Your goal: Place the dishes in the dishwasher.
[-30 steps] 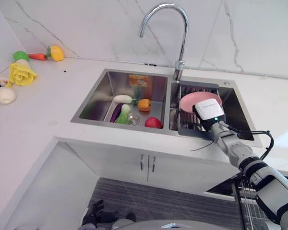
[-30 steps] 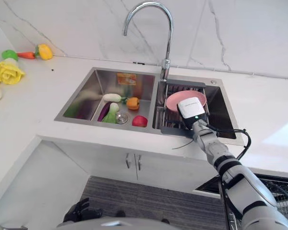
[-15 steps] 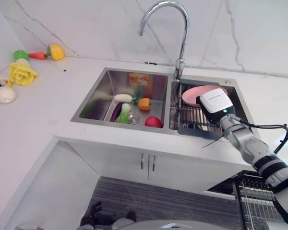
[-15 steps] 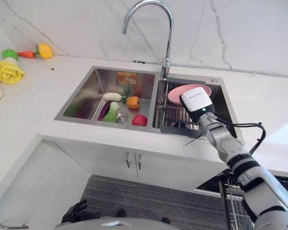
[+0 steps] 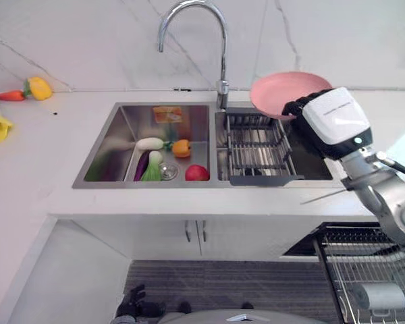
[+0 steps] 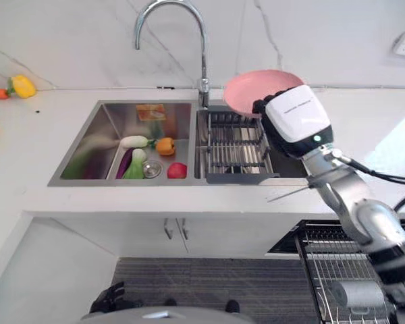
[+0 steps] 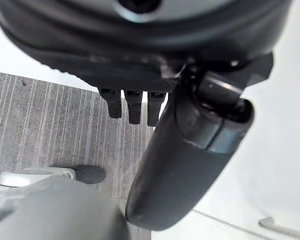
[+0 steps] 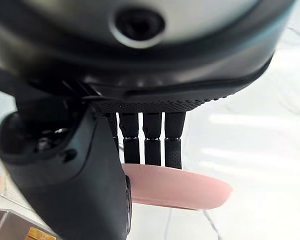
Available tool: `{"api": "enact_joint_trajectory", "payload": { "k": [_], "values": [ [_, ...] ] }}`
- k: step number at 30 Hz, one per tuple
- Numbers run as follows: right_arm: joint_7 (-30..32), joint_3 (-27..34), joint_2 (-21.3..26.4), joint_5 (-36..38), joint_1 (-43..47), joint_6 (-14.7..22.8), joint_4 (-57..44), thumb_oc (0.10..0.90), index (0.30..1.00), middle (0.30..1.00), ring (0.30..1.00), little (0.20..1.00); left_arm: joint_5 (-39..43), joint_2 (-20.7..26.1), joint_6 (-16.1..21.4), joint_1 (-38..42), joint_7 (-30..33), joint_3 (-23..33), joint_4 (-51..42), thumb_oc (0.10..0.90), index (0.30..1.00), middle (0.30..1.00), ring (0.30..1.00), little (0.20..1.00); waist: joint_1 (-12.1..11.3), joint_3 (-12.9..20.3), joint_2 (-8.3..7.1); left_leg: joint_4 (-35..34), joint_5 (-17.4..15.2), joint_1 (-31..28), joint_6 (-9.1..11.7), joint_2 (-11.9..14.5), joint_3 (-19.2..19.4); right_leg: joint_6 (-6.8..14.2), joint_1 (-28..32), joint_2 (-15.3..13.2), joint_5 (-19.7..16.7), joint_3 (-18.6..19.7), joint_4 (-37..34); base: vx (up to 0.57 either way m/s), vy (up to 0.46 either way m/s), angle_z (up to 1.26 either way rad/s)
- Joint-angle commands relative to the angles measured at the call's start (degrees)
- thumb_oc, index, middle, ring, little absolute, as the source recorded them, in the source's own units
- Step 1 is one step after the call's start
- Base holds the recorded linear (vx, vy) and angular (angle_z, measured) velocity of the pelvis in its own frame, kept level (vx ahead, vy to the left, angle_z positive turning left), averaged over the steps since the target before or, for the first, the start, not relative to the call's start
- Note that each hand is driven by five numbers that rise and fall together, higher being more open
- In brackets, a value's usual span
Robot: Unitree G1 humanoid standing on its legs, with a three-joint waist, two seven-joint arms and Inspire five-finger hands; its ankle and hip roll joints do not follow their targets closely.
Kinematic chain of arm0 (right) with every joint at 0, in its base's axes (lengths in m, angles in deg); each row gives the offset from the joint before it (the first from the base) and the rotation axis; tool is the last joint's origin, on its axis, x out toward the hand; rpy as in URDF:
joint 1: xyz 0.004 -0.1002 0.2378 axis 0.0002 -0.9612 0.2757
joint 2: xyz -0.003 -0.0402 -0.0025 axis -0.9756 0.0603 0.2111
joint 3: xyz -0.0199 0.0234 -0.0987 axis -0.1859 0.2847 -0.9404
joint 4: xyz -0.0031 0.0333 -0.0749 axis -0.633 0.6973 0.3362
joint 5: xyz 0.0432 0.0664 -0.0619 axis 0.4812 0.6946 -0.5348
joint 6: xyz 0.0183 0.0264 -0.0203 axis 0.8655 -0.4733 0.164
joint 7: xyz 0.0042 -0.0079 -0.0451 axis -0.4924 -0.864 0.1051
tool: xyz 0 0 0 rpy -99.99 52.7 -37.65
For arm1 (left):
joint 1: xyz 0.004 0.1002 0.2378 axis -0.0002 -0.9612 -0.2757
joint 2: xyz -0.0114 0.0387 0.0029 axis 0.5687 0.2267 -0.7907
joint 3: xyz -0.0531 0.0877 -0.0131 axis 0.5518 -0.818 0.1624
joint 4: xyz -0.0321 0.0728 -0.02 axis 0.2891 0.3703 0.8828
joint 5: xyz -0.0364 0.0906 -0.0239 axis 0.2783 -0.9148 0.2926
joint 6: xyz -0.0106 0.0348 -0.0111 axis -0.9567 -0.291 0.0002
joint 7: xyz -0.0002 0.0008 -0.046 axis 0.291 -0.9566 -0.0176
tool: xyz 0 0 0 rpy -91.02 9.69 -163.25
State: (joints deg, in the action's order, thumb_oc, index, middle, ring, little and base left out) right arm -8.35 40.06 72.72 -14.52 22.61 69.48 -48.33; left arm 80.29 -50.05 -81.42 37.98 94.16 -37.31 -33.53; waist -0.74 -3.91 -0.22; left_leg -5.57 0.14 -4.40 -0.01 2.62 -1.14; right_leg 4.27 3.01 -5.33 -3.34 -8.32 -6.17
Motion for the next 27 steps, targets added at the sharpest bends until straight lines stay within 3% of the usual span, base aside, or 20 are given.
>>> {"api": "enact_joint_trajectory", "payload": {
  "k": [1, 5, 12, 18, 27],
  "values": [
    [1.87, 11.83, 5.19, 3.28, 1.94, -2.4, -3.66, 0.4, 0.3, 0.3, 0.3, 0.3, -2.6, 0.16, 1.6, 3.08, 0.55, -2.98, 1.65, 0.8, 0.9, 0.9, 0.9, 0.9, -1.3, 2.19, 0.98, 0.57, -1.04, 0.32, 3.73, 0.45, -0.73, 2.9, 3.55, -0.91, 4.63, -0.98, 1.17, 0.01, -0.01, -0.2],
    [1.66, 22.13, 4.59, 5.86, -8.67, -2.84, -6.4, 0.4, 0.3, 0.3, 0.3, 0.3, -3.69, -0.44, 1.41, 3.68, 0.59, -1.39, 3.7, 0.8, 0.9, 0.9, 0.9, 0.9, 0.46, 2.1, 1.01, 0.57, -1.32, 0.01, 3.68, 0.57, 0.57, 2.96, 3.09, -0.8, 4.39, 0.37, 1.17, 0.01, -0.002, -0.11],
    [5.37, 32.9, 1.18, 7.87, -21.18, -4.47, -3.19, 0.4, 0.3, 0.3, 0.3, 0.3, -3.74, -1.93, 1.98, 6.15, 1.82, 0.92, 6.96, 0.8, 0.9, 0.9, 0.9, 0.9, 3.33, 1.9, 1.08, 0.57, -1.95, -0.15, 3.82, 1.06, 3.38, 3.08, 1.74, -0.44, 3.91, 3.02, 1.17, 0.02, -0.01, -0.23],
    [7.55, 36.51, -3.43, 7.94, -26.6, -5.69, -2.19, 0.4, 0.3, 0.3, 0.3, 0.3, -3.83, -3.24, 2.43, 7.18, 2.32, 2.7, 8.89, 0.8, 0.9, 0.9, 0.9, 0.9, 5.71, 1.64, 1.61, 0.57, -2.74, -0.8, 3.78, 1.37, 6.29, 3.24, 0.68, 0.05, 3.64, 5.81, 1.17, 0.05, -0.014, -0.31],
    [11.86, 34.73, -10.04, 8.82, -28.57, -6.05, 0.49, 0.4, 0.3, 0.3, 0.3, 0.3, -3.33, -3.51, 3.23, 8.67, 3.02, 3.41, 7.61, 0.8, 0.9, 0.9, 0.9, 0.9, 6.86, 0.03, 2.01, 0.57, -2.58, 0.76, 3.84, 1.69, 7.36, 3.26, -1.98, 0.42, 3.08, 7.52, 1.17, 0.0, -0.016, -0.14]
  ]
}}
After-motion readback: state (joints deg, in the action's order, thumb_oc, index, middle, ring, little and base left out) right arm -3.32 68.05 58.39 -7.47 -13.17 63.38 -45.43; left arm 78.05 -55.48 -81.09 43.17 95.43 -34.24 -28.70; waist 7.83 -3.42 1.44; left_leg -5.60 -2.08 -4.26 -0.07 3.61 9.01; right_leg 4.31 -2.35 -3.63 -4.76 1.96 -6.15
